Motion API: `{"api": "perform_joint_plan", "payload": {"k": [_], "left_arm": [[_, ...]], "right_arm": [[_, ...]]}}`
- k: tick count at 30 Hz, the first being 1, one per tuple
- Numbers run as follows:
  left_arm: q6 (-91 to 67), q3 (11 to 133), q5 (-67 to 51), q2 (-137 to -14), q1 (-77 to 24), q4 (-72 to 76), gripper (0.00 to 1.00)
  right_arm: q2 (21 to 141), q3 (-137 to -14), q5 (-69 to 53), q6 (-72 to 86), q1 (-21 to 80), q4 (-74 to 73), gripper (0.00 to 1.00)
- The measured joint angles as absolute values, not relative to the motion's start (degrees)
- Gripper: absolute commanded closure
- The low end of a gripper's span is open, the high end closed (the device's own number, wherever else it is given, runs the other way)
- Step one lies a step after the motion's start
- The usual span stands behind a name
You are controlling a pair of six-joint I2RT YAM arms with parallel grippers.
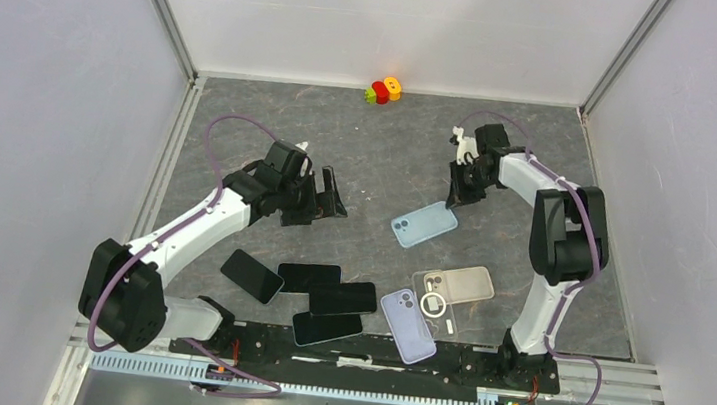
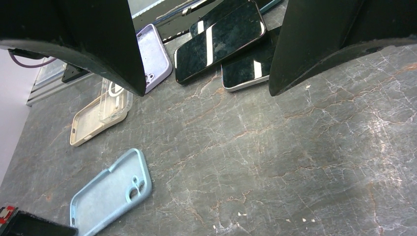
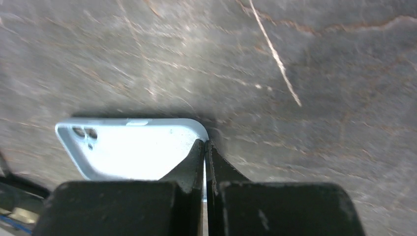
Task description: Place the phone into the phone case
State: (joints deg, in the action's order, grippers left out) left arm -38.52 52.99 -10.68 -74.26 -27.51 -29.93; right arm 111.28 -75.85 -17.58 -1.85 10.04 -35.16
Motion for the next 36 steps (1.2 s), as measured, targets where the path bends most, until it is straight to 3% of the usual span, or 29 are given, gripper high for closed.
{"api": "perform_joint_plan", "payload": {"k": [13,17,19,23,32,36], "left_arm": [[-38.5,53.2,-10.5,-74.0,-27.5,-31.0,0.00],[-38.5,53.2,-10.3,-73.1,-27.5,-31.3,0.00],[-38.5,53.1,-10.3,-72.4,-27.5,-31.4,0.00],[-38.5,52.2,-9.9,-70.4,-27.5,-31.9,0.00],[-39.3,47.0,-9.6,-65.3,-27.5,-36.7,0.00],[-40.4,44.6,-11.7,-63.4,-27.5,-39.0,0.01]], "right_arm": [[110.7,-71.8,-24.0,23.0,10.3,-19.4,0.98],[110.7,-71.4,-24.0,23.8,10.3,-18.8,0.58],[110.7,-71.4,-23.9,23.5,10.3,-18.7,0.44],[110.6,-71.4,-23.4,21.8,10.3,-19.0,0.33],[104.5,-70.7,-26.0,15.3,11.2,-22.7,0.27],[100.9,-68.5,-29.9,13.5,13.4,-24.0,0.38]]}}
